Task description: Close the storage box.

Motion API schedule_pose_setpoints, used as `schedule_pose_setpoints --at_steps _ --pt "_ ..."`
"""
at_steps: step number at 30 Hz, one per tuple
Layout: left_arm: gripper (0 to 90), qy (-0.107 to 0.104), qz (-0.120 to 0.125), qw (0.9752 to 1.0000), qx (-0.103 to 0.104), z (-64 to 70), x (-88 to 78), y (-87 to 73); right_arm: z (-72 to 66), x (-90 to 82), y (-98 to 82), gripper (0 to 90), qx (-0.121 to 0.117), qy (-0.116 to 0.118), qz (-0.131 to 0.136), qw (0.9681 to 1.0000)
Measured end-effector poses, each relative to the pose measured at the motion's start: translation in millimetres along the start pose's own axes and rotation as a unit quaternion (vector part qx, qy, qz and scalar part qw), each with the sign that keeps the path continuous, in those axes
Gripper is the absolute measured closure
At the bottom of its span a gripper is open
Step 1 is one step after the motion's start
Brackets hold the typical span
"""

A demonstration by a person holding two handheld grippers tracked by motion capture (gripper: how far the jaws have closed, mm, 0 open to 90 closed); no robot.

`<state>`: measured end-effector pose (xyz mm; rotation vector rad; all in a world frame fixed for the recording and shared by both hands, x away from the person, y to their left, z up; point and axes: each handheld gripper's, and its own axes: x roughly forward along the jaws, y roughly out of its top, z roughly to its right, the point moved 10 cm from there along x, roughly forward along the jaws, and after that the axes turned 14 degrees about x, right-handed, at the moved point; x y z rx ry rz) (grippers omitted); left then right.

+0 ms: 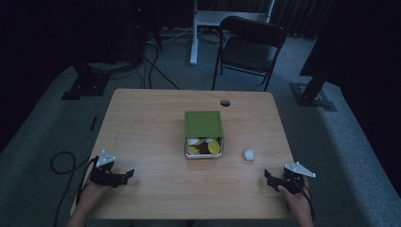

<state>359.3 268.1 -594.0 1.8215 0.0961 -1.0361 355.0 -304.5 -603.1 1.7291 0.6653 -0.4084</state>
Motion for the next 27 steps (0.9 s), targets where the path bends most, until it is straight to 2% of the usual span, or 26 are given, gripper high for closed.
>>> schedule_pose_setpoints --at_steps 10,17,21,27 --pt "2.3 0.032 -0.014 0.9992 -0.018 -6.7 -10.4 -18.4 6.8 1.1 -4.1 11.1 0.006 -0.015 -0.005 0.9999" --pt "2.3 0.047 -0.027 0.9979 -0.034 -12.5 -14.3 -31.4 9.3 2.0 -7.4 11.1 0.007 -0.024 -0.02 0.9995" --pt "2.3 0.064 -0.036 0.9965 -0.04 -16.2 -14.2 -34.3 10.3 3.3 -9.7 11.2 0.007 -0.031 -0.032 0.999" --pt "2.3 0.077 -0.054 0.9941 -0.055 -18.2 -11.7 -40.7 12.3 5.6 -12.6 11.1 0.013 -0.043 -0.049 0.9978"
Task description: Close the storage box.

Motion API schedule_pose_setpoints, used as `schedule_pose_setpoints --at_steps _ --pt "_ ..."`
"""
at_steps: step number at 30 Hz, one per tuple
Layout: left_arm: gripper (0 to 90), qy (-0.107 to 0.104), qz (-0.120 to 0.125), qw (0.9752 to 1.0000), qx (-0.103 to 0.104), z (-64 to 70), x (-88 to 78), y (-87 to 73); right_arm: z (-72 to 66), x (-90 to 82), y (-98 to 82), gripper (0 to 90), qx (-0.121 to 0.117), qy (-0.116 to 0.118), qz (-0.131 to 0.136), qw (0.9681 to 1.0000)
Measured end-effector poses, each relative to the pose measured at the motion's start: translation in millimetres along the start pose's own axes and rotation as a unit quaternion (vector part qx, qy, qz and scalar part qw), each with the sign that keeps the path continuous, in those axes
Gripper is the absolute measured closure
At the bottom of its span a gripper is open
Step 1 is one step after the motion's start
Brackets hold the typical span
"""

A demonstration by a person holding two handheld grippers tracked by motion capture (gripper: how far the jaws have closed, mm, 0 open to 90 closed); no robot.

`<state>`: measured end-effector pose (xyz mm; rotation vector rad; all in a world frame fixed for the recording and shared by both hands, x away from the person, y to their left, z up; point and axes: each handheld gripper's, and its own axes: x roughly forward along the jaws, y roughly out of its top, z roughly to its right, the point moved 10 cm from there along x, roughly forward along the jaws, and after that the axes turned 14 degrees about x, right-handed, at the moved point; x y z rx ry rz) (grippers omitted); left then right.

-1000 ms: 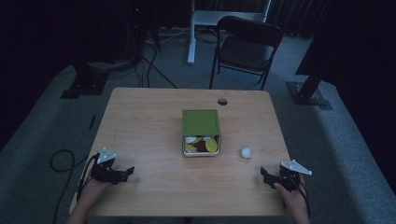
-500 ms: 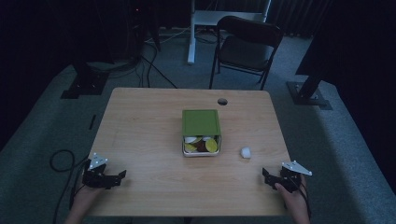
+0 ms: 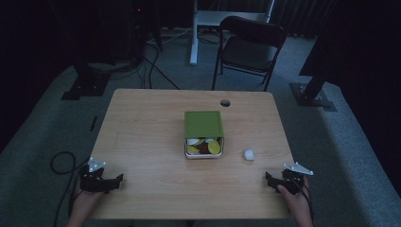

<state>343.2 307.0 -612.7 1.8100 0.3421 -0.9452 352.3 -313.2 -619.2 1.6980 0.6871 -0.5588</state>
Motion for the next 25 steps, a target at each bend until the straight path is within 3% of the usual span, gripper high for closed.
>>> schedule_pose_setpoints --at_steps 5,12,25 --pt "2.3 0.011 -0.014 0.9998 -0.006 -1.0 3.3 -4.3 0.3 0.9 -0.4 11.1 -0.009 -0.012 -0.001 0.9999" --pt "1.9 0.016 0.003 0.9998 -0.012 1.1 5.6 -2.9 0.1 1.4 -0.4 10.9 -0.011 -0.014 -0.001 0.9998" --pt "1.8 0.02 0.002 0.9997 -0.016 1.1 5.9 -2.6 0.1 1.4 -0.5 10.9 -0.011 -0.014 -0.001 0.9998"
